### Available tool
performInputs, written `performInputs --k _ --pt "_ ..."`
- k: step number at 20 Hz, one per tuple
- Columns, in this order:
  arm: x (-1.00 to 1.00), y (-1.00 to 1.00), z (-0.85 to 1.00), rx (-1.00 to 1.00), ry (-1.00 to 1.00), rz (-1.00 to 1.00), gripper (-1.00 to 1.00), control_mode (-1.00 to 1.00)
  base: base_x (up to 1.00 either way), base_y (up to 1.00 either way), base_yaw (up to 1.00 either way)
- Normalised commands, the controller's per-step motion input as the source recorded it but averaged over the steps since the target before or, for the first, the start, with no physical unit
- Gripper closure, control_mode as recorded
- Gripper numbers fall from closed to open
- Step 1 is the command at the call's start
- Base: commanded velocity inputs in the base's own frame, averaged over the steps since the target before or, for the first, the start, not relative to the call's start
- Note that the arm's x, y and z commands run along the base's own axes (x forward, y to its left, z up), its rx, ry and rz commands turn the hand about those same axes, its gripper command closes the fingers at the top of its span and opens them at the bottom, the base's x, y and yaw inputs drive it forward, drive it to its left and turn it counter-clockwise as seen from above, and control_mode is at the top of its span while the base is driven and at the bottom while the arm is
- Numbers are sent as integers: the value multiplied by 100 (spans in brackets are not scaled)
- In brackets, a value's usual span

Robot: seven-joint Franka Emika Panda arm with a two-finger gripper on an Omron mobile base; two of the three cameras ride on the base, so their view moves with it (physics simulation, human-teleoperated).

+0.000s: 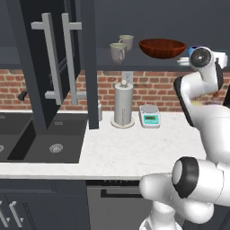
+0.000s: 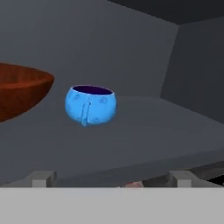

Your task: Gather all objects into one cabinet and sort the glasses and bowls to opposite sides.

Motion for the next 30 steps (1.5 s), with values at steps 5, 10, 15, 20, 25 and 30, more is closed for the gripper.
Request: performInputs --k 5,10,15,20,25,30 --pt "0 -65 9 0 26 0 -100 -100 0 0 0" --pt "0 -33 6 1 18 0 -100 -100 0 0 0" --pt "0 0 0 0 0 0 -100 -100 0 0 0" --pt "0 14 0 10 -15 0 -100 -100 0 0 0" --pt "0 24 -6 3 -7 -2 -100 -100 0 0 0" --pt "2 1 0 0 1 0 -100 -100 0 0 0"
